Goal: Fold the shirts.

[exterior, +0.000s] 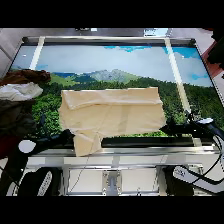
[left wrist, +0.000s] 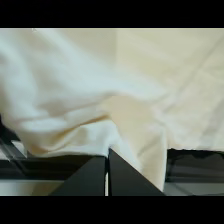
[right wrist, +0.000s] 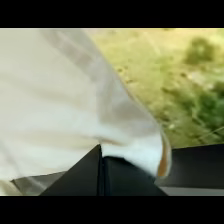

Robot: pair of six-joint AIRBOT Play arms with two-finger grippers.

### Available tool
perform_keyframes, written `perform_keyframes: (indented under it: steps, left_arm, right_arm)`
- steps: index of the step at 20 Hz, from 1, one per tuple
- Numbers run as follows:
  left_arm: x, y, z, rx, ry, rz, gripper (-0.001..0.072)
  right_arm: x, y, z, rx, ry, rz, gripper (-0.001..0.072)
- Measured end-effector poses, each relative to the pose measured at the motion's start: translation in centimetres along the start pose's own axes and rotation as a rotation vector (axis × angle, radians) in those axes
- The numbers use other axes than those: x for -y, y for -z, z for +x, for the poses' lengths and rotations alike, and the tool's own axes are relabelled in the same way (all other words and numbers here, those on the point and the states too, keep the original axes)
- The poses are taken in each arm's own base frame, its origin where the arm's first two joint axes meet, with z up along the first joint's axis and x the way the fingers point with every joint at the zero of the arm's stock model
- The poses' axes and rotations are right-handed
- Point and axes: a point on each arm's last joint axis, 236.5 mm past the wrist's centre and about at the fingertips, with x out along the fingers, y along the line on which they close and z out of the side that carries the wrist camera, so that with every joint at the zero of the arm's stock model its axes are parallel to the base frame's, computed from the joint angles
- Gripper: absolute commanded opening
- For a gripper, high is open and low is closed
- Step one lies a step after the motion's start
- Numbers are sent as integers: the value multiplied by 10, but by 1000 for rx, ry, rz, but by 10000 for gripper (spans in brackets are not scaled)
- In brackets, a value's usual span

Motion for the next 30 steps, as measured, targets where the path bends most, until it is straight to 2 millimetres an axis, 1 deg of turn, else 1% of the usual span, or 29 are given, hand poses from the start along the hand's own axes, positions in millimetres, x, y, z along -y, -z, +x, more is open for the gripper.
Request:
perform_keyframes:
  steps: [3,6,8,10,11,13,14,16,18,20,22,23,24,25,26,27,28,30]
  left_arm:
    - [36,-38,-32,88,19,125,13]
    - [67,-69,-65,178,29,233,12]
    - [81,-84,-78,229,34,284,12]
    - [92,-102,-84,272,33,323,11]
    - [95,-112,-83,285,30,337,11]
    - [101,-138,-75,307,15,364,12]
    - [101,-152,-68,308,4,372,12]
    - [101,-181,-49,300,-22,387,12]
    - [96,-210,-24,290,-48,387,12]
    - [84,-233,5,273,-76,374,13]
    - [70,-244,35,235,-102,358,14]
    - [62,-245,49,214,-113,351,59]
    - [55,-246,63,194,-125,346,337]
    - [50,-247,73,186,-133,340,571]
    - [47,-250,80,189,-138,337,645]
    - [47,-254,83,200,-136,330,645]
    - [49,-261,84,219,-132,328,645]
    - [64,-277,78,269,-107,331,644]
  right_arm:
    - [-34,-4,-31,55,-47,-112,24]
    - [-69,-5,-68,127,-69,-237,23]
    - [-90,-6,-84,164,-73,-310,22]
    - [-116,-10,-93,212,-78,-386,22]
    - [-131,-18,-97,256,-79,-427,22]
    - [-160,-34,-99,322,-72,-498,22]
    - [-172,-45,-97,346,-60,-525,22]
    - [-187,-70,-86,367,-19,-549,22]
    - [-192,-96,-66,359,22,-547,22]
    - [-192,-121,-41,348,45,-526,23]
    - [-187,-144,-17,340,57,-496,24]
    - [-184,-154,-5,341,61,-480,26]
    - [-181,-162,5,342,65,-468,46]
    - [-178,-170,12,350,69,-460,147]
    - [-177,-176,17,358,71,-459,291]
    - [-177,-182,18,375,71,-465,367]
    - [-178,-187,17,391,71,-472,393]
    - [-182,-195,3,434,65,-485,393]
